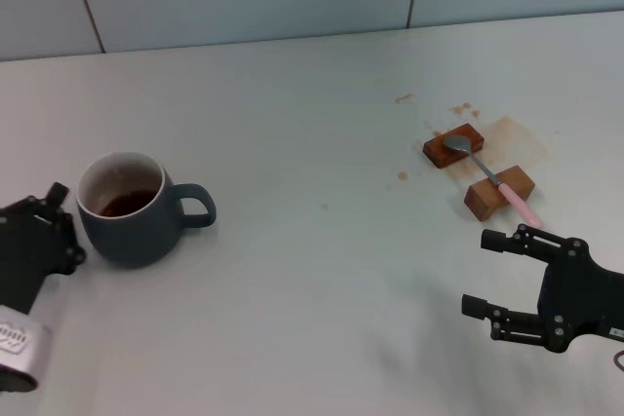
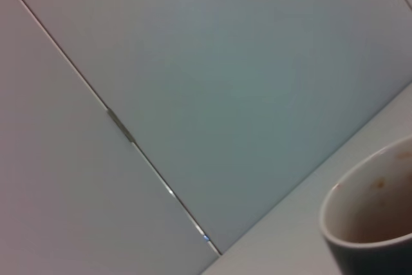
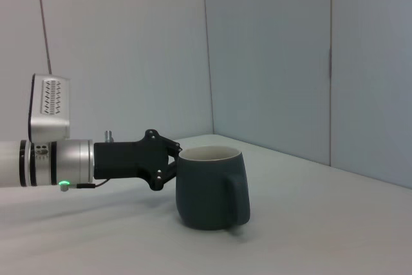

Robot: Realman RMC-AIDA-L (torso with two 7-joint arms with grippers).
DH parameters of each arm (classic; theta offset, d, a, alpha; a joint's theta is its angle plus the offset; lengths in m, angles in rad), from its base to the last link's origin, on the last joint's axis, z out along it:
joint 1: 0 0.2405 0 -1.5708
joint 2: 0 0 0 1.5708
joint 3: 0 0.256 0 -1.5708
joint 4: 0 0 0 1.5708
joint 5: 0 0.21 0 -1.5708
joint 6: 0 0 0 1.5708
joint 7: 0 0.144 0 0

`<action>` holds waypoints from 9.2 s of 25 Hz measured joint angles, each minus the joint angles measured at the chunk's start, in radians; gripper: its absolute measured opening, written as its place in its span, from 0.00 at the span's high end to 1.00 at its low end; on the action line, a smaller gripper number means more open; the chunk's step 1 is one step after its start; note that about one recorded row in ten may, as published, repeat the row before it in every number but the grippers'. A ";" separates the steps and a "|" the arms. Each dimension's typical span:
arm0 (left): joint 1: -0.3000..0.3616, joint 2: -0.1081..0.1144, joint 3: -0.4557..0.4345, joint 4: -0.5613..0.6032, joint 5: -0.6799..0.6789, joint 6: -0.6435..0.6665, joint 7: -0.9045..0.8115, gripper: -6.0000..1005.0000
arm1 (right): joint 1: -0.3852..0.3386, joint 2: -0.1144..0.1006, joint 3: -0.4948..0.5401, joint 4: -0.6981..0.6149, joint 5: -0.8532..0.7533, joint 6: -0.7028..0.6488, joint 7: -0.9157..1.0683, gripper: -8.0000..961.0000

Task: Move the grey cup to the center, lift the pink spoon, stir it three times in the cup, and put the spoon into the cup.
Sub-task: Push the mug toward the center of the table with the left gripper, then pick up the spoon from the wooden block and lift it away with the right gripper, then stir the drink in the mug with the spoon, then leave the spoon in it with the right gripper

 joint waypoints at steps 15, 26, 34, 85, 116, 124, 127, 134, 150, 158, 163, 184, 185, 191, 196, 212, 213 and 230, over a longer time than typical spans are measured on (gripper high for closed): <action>-0.070 0.000 0.004 -0.126 0.047 -0.056 0.020 1.00 | -0.009 -0.004 0.020 -0.002 0.000 -0.024 0.000 0.23; -0.168 -0.001 -0.060 -0.316 0.071 -0.181 0.057 1.00 | -0.018 -0.004 0.039 -0.003 0.000 -0.055 -0.008 0.23; -0.177 -0.001 -0.092 -0.335 0.073 -0.209 0.029 1.00 | -0.021 -0.003 0.049 -0.001 0.000 -0.064 -0.015 0.24; -0.033 0.053 0.280 0.626 0.648 0.529 -1.368 0.51 | -0.020 0.004 0.100 0.007 0.000 -0.065 -0.027 0.27; -0.032 0.057 0.280 0.640 0.644 0.537 -1.368 0.17 | -0.109 0.022 0.606 0.455 0.087 0.048 1.061 0.29; -0.032 0.057 0.280 0.648 0.644 0.537 -1.368 0.17 | -0.093 0.020 0.606 0.443 -0.002 0.171 1.116 0.30; -0.033 0.056 0.278 0.648 0.644 0.537 -1.368 0.17 | -0.081 0.020 0.607 0.443 -0.006 0.191 1.126 0.30; -0.033 0.056 0.272 0.647 0.643 0.536 -1.368 0.17 | -0.053 0.021 0.607 0.449 -0.009 0.229 1.131 0.30; -0.031 0.053 0.261 0.648 0.637 0.534 -1.368 0.17 | 0.010 0.020 0.599 0.446 -0.025 0.299 1.156 0.31; -0.025 0.054 0.259 0.647 0.627 0.535 -1.368 0.17 | 0.039 0.020 0.596 0.445 -0.029 0.326 1.164 0.32; -0.023 0.054 0.259 0.648 0.621 0.536 -1.368 0.17 | 0.057 0.020 0.595 0.445 -0.036 0.343 1.166 0.32; -0.020 0.055 0.259 0.649 0.587 0.553 -1.368 0.17 | 0.080 0.023 0.596 0.448 -0.035 0.374 1.167 0.34; -0.020 0.055 0.259 0.649 0.587 0.555 -1.368 0.17 | 0.079 0.023 0.598 0.449 -0.035 0.375 1.167 0.34; -0.020 0.056 0.258 0.649 0.575 0.569 -1.368 0.17 | 0.075 0.023 0.601 0.450 -0.034 0.381 1.167 0.34; -0.019 0.056 0.257 0.649 0.568 0.584 -1.373 0.17 | 0.073 0.024 0.599 0.445 -0.033 0.382 1.157 0.34; 0.014 0.048 0.258 0.649 0.528 0.623 -1.371 0.17 | 0.083 0.026 0.701 0.436 0.079 0.140 0.456 0.87; 0.014 0.048 0.258 0.649 0.528 0.623 -1.371 0.17 | 0.089 0.024 0.712 0.433 0.112 0.090 0.379 0.87; 0.010 0.039 0.353 0.649 0.545 0.560 -1.360 0.17 | 0.348 -0.062 0.260 -0.662 0.188 -0.342 1.186 0.88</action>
